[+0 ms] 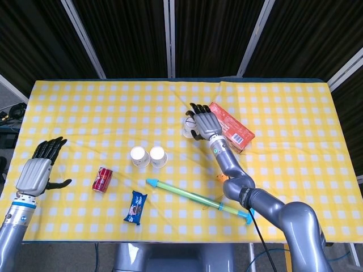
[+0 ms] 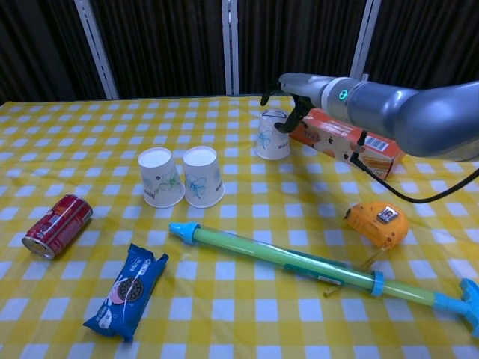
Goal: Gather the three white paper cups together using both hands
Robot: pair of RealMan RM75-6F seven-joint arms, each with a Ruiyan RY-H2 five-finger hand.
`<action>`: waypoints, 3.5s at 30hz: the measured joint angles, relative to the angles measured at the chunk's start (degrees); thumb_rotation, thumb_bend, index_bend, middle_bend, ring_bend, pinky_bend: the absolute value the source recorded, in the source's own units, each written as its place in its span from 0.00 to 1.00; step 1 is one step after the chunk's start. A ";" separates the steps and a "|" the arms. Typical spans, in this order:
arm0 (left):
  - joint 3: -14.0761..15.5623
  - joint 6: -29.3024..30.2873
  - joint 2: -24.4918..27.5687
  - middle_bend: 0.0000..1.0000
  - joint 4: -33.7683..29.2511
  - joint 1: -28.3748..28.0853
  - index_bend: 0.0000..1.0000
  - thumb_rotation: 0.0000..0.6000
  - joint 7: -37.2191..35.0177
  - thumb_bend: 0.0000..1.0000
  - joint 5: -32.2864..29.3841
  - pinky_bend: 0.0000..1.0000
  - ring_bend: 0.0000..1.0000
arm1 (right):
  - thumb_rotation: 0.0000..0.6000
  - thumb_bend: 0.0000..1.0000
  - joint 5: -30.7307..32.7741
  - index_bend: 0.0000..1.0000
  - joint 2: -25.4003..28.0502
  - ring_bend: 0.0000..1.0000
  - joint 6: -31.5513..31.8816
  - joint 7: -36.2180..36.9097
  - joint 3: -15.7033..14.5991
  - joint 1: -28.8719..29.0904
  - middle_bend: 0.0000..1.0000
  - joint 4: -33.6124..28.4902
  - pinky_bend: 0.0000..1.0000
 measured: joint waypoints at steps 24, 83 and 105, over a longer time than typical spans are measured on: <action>-0.44 0.37 0.78 0.00 -0.86 0.65 0.00 1.00 -1.09 0.10 1.39 0.00 0.00 | 1.00 0.43 -1.83 0.38 -1.77 0.00 2.26 -0.44 -0.15 0.08 0.04 1.62 0.09; -0.51 0.42 1.27 0.00 -1.41 1.45 0.00 1.00 -0.66 0.10 3.18 0.00 0.00 | 1.00 0.43 3.46 0.40 6.39 0.00 22.22 -22.55 -0.31 -1.26 0.04 -45.27 0.11; -0.39 0.20 1.31 0.00 -1.65 1.40 0.00 1.00 -0.86 0.10 3.50 0.00 0.00 | 1.00 0.23 3.99 0.15 3.83 0.00 22.43 -22.88 -1.06 -0.71 0.00 -40.41 0.09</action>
